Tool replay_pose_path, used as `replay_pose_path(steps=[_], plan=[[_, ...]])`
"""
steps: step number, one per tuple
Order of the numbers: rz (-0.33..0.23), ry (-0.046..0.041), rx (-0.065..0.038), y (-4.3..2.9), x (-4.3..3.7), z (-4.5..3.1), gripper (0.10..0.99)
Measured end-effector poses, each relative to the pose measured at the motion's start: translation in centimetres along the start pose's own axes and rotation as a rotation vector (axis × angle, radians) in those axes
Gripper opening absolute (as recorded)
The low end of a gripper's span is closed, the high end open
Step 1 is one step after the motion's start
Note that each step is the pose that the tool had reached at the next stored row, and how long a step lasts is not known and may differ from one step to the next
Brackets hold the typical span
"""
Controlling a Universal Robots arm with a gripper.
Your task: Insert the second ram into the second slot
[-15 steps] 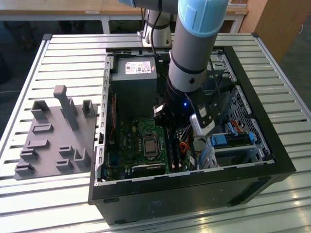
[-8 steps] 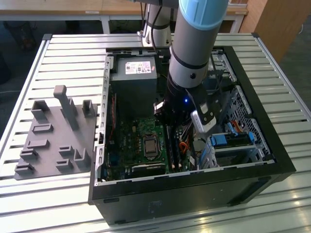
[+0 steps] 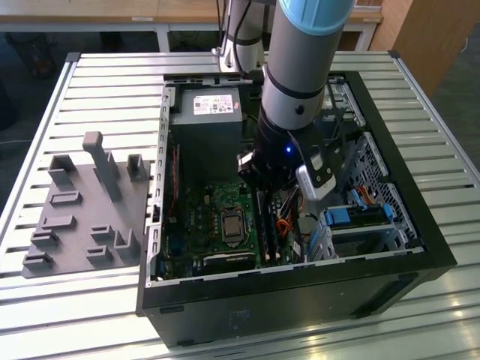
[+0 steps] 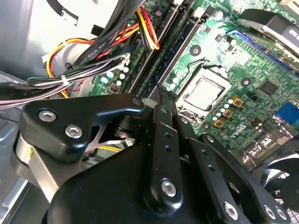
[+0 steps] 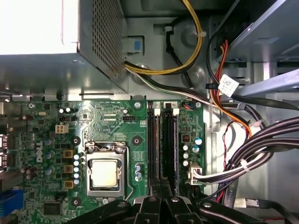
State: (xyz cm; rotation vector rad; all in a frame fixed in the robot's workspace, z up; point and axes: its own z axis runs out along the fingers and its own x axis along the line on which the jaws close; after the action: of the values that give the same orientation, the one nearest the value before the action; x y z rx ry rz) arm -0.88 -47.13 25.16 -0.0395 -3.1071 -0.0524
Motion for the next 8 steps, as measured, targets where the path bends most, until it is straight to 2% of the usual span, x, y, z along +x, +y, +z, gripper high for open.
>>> replay_pose_path(steps=[8], plan=[[0.0, 0.0001, 0.0, 0.01, 0.01, -0.25, 0.102]])
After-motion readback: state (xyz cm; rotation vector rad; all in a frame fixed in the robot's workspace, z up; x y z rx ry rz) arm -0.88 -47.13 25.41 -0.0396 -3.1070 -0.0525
